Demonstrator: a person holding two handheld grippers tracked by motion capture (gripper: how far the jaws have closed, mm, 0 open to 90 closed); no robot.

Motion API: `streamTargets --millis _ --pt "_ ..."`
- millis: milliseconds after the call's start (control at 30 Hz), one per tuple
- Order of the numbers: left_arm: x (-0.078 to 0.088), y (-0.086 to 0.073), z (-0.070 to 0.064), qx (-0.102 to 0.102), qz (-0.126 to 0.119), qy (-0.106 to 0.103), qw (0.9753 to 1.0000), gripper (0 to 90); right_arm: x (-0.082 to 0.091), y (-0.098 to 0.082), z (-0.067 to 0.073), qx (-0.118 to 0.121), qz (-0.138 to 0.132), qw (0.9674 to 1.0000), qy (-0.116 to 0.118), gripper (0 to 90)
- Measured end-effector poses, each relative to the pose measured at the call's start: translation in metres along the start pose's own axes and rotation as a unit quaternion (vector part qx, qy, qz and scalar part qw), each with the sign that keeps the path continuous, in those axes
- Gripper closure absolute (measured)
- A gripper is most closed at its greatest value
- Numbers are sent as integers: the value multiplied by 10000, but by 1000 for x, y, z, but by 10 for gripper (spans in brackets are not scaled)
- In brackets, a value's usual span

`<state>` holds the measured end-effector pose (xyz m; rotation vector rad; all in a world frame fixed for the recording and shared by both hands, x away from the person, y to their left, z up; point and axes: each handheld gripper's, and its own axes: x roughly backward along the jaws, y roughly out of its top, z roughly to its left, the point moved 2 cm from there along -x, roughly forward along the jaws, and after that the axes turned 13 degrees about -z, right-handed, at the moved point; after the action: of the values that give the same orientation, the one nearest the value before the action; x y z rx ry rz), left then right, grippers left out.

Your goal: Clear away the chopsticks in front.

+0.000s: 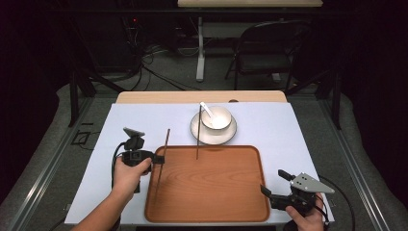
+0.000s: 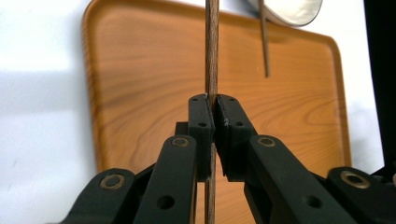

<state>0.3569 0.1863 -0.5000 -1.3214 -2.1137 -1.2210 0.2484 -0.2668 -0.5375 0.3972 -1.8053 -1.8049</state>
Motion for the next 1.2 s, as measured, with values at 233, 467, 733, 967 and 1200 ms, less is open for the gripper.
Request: streamTargets --millis 233,467,733,967,1200 --pt "-3 -25 12 128 161 175 9996 848 0 0 0 -11 8 10000 -11 147" --pt "-16 -34 17 156 379 361 9985 848 0 0 0 0 1 10000 -10 147" --pt "-28 -35 20 166 476 621 9968 847 1 0 0 11 -3 10000 -6 147" --pt "-30 -36 21 137 481 688 9964 830 1 0 0 21 -1 10000 3 147" --pt "-32 -37 20 89 483 708 9963 823 1 0 0 34 1 10000 13 147"
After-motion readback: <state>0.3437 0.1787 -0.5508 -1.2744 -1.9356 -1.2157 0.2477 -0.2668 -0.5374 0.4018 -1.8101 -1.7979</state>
